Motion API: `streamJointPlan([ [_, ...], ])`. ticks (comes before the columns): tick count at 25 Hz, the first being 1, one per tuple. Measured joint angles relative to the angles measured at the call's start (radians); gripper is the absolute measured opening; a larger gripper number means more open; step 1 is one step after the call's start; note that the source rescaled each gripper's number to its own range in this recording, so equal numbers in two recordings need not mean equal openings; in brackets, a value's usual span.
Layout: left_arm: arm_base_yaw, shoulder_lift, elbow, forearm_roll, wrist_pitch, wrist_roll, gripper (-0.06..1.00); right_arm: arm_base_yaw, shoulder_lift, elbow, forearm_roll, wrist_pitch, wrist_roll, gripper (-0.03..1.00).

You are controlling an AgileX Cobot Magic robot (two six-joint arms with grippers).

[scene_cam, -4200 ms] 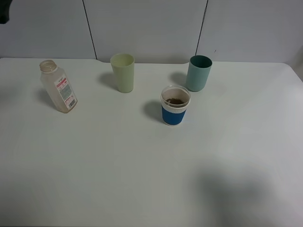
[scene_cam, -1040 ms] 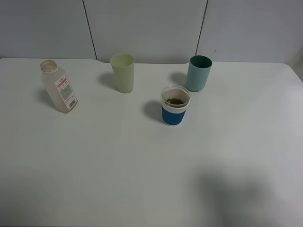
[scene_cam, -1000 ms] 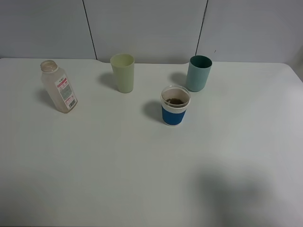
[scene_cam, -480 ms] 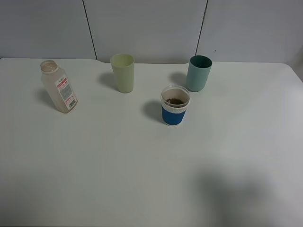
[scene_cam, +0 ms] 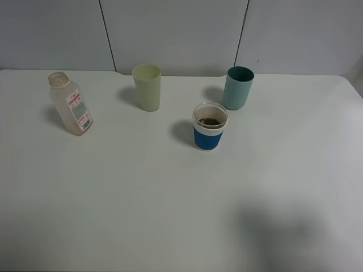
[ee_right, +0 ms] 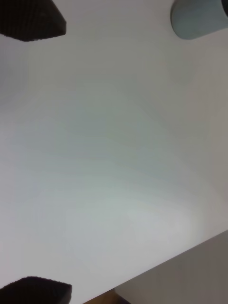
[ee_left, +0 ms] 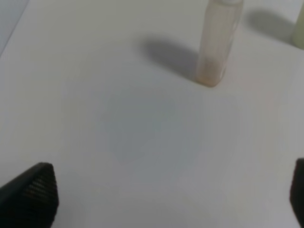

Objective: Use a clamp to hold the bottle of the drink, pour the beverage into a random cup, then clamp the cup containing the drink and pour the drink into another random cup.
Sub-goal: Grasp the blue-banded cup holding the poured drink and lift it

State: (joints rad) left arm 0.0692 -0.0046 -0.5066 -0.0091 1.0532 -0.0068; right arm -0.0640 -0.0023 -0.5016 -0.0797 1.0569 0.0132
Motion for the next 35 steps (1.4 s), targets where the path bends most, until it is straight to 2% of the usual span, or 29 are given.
streamJointPlan([
  [16,0.0,0.0,0.0,0.0,0.0,0.0,0.99,0.0,0.005,-0.003,0.002,-0.004,0.0,1.0],
  [18,0.0,0.0,0.0,0.0,0.0,0.001,0.99,0.0,0.049,-0.033,0.006,-0.049,0.0,1.0],
  [22,0.0,0.0,0.0,0.0,0.0,0.001,0.99,0.0,0.249,-0.14,0.019,-0.233,0.0,1.0],
  [29,0.0,0.0,0.0,-0.003,0.0,0.001,0.99,0.0,0.513,-0.169,0.038,-0.294,-0.023,1.0],
  [35,0.0,0.0,0.0,-0.003,0.0,0.001,0.99,0.027,0.673,-0.169,0.101,-0.337,-0.153,1.0],
])
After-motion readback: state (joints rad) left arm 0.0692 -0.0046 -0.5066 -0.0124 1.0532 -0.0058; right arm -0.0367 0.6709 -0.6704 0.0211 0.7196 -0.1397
